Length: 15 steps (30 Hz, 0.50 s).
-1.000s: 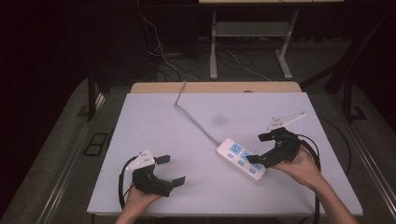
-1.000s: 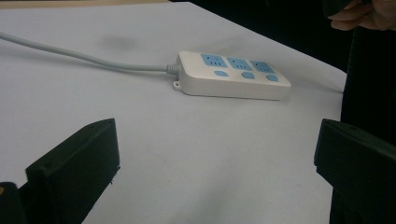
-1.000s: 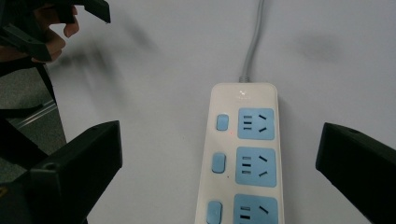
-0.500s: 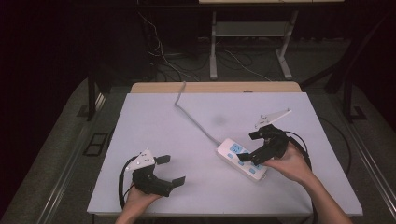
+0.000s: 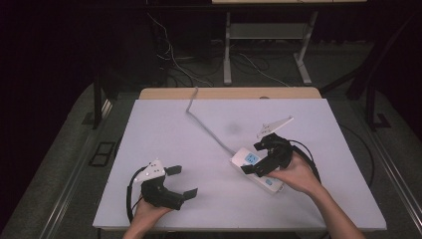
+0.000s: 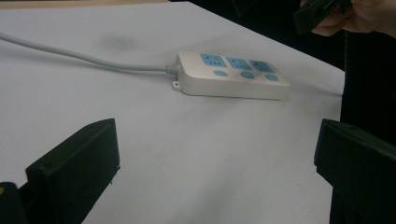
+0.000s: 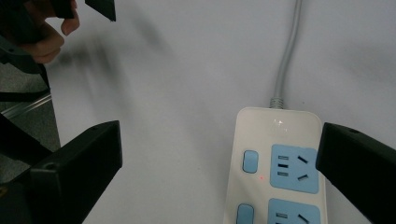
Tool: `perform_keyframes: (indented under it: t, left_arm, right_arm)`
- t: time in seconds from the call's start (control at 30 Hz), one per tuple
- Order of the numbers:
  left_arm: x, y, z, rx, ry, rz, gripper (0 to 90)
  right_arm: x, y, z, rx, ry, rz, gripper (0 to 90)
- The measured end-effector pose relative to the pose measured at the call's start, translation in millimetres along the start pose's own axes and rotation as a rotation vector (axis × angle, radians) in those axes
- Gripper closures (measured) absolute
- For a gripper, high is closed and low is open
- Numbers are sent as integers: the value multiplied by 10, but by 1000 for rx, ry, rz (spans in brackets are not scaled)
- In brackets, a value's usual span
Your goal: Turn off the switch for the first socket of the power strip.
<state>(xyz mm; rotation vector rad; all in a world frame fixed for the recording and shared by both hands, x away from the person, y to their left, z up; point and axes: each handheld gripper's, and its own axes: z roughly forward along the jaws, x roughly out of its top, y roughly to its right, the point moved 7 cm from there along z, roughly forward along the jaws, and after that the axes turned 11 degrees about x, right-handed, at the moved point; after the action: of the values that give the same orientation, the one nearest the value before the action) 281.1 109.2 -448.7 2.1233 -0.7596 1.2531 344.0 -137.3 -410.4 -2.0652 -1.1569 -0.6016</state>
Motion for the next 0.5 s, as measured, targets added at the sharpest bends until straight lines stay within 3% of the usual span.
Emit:
perform_keyframes:
  t: [0.17, 0.23, 0.27, 0.37, 0.5]
  left_arm:
    - [0, 0, 0, 0, 0, 0, 0]
    - [0, 0, 1, 0, 0, 1, 0]
    - [-1, -1, 1, 0, 0, 1, 0]
    - [1, -3, 0, 0, 1, 1, 0]
    - [0, -3, -1, 1, 1, 1, 0]
  right_arm:
    - [-1, 58, 72, -1, -12, 17, 56]
    - [-4, 86, 86, -3, -16, 19, 159]
    - [-5, 97, 89, 2, -14, 23, 163]
    - [-6, 133, 95, 0, -16, 20, 299]
    - [-6, 170, 99, -9, -14, 33, 408]
